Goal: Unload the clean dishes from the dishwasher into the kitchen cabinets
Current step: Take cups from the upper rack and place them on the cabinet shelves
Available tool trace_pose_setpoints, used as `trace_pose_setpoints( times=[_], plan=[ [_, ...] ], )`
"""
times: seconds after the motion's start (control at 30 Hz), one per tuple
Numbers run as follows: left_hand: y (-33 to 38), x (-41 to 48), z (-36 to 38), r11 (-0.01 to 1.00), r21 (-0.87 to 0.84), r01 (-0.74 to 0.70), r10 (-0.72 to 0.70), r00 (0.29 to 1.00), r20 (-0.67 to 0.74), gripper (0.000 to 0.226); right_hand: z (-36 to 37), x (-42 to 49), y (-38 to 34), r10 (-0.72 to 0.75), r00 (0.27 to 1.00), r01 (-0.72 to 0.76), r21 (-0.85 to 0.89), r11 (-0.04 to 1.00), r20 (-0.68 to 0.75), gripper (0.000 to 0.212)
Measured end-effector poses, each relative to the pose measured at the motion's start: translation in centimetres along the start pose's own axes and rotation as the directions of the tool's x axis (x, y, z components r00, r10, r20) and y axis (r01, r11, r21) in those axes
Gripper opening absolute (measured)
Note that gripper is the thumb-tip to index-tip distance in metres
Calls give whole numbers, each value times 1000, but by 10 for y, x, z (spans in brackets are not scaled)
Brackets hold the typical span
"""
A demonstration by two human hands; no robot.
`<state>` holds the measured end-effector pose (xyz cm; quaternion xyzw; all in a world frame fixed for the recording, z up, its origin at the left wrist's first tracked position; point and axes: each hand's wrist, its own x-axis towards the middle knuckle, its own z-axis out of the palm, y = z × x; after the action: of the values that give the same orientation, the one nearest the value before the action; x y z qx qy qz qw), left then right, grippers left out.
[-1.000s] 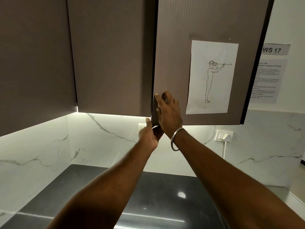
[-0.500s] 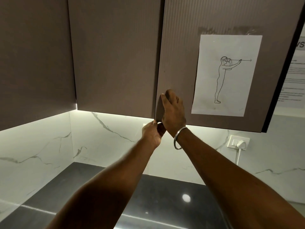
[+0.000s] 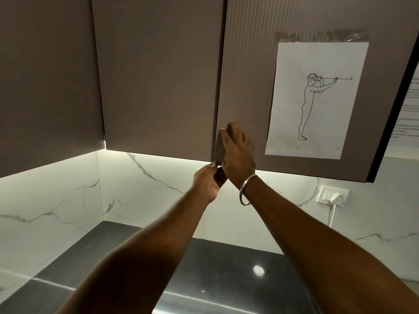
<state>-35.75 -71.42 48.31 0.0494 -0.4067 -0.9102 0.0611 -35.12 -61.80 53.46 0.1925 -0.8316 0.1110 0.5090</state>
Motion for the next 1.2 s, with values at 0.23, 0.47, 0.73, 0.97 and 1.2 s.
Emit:
trace_pose_setpoints(
  times=[0.23,0.47,0.73,0.97,1.2],
  plan=[
    [24,2,-32,996,-90,-15,15,1000,-4,25,10,4,-24,-22,1000,23,92,995,-10,63],
    [78,15,-69,991,-108,-78,70,995,-74,26,40,16,-86,-71,997,66,269,961,9,43],
    [134,37,-127,991,-98,-96,77,980,-181,11,91,34,-165,-55,994,9,418,908,98,30],
    [175,49,-171,982,-101,-159,137,971,-194,13,120,47,-220,131,974,-220,620,753,186,19],
    [194,61,-201,981,-89,-170,149,967,-209,20,143,43,-258,497,563,-741,670,-51,660,16]
  ],
)
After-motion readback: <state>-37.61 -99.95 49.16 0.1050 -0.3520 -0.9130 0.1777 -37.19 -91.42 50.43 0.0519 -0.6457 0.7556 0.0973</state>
